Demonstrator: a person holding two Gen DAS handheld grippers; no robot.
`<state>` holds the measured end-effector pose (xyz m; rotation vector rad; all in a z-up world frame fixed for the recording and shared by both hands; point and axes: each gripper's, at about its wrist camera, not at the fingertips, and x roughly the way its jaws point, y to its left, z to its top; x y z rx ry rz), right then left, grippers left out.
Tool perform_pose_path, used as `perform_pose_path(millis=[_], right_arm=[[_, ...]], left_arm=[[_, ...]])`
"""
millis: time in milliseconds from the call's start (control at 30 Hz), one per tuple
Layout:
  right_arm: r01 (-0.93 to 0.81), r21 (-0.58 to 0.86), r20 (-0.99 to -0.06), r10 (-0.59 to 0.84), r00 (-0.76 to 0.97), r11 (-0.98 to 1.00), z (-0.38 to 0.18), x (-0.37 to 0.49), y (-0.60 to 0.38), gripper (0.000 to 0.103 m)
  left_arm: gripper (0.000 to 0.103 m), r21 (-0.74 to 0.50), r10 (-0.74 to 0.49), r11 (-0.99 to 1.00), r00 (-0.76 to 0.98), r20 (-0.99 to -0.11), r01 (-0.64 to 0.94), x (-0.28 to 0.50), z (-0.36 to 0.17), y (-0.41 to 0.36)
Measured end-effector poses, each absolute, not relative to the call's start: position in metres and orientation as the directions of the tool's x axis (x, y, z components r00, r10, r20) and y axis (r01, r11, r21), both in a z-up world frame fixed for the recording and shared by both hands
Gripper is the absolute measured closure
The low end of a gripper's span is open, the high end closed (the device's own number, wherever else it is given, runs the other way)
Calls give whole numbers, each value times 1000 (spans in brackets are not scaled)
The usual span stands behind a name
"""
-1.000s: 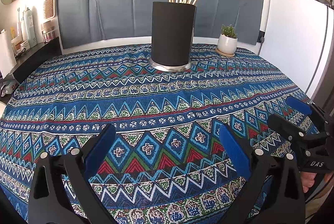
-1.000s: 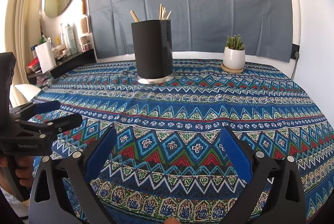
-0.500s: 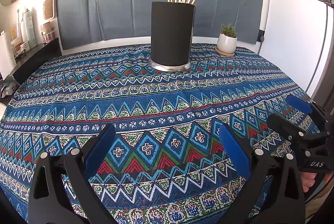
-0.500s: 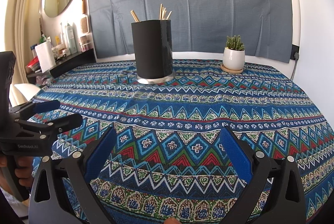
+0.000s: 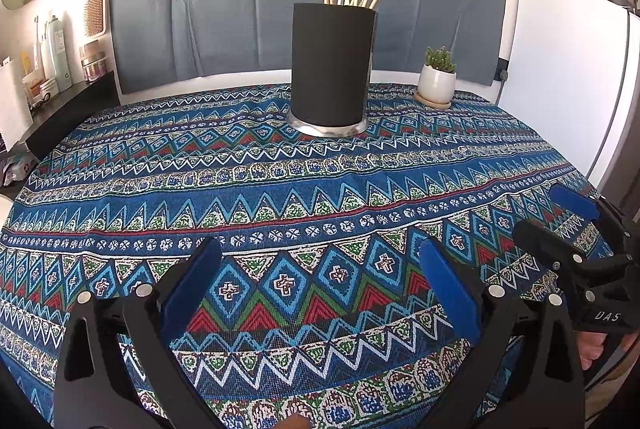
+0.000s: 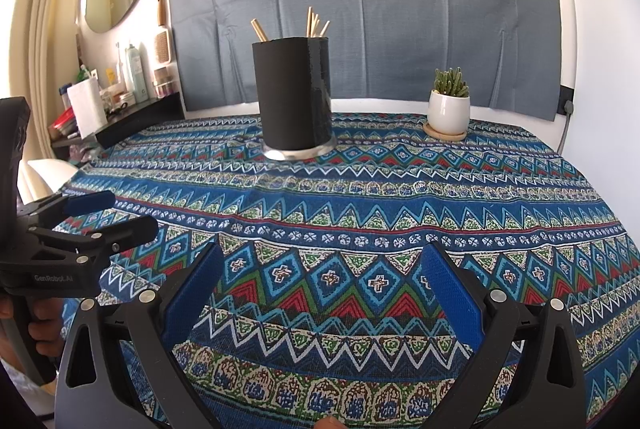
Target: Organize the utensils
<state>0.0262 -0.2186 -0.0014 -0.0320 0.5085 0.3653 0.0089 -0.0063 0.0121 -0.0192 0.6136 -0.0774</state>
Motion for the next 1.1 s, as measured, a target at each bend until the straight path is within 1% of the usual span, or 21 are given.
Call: perform_pose_path(millis=[267,467,833,1100], right_arm=[[-351,59,-481,335,810,935,-2,26,-219,8],[-349,59,-483,333,810,935,-3,26,-219,8],[-354,52,-487,334,807,934,-2,27,-219,8],[-363,53,-492,341,801,930,-3,30,-220,8]], left_arm=[[6,-41,-84,996,812,-578,74,10,12,-7],[6,-63,-90,996,815,-572,65,9,12,-3],[6,-29,-77,997,815,-575,74,8,12,-10],[6,-29,-80,997,806,-587,78,11,10,-11]])
